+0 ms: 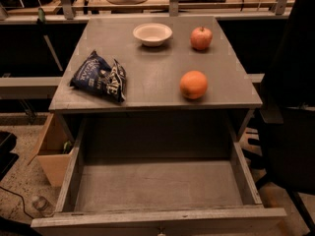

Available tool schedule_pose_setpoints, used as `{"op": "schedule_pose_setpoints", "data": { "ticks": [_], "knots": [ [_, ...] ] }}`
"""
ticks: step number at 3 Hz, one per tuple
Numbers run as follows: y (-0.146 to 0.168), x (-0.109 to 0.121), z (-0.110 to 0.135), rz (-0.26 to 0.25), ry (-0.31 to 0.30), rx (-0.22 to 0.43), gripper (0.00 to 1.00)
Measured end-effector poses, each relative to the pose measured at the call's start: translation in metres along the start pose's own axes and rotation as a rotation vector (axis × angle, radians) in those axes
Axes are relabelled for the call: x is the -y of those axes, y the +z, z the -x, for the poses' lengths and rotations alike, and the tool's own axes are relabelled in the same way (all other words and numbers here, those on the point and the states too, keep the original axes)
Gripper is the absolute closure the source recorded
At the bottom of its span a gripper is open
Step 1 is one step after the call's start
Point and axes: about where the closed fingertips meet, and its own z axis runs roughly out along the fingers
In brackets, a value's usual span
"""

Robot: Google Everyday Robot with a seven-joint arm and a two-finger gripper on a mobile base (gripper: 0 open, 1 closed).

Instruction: Close top drawer

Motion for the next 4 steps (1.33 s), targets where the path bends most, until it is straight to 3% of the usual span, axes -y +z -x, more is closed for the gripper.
{"op": "schedule_pose_setpoints", "data": {
  "ticks": [1, 2, 3, 4],
  "knots": [
    [0.047, -0.011, 0.011, 0.031, -0.043, 0.023, 0.65],
    [0.073, -0.001, 0.022, 0.022, -0.094, 0.051, 0.88],
    [0.083, 0.015, 0.032, -0.009, -0.143, 0.067, 1.00],
    [0.085, 0.038, 0.053, -0.054, -0.196, 0.094, 1.00]
  ]
}}
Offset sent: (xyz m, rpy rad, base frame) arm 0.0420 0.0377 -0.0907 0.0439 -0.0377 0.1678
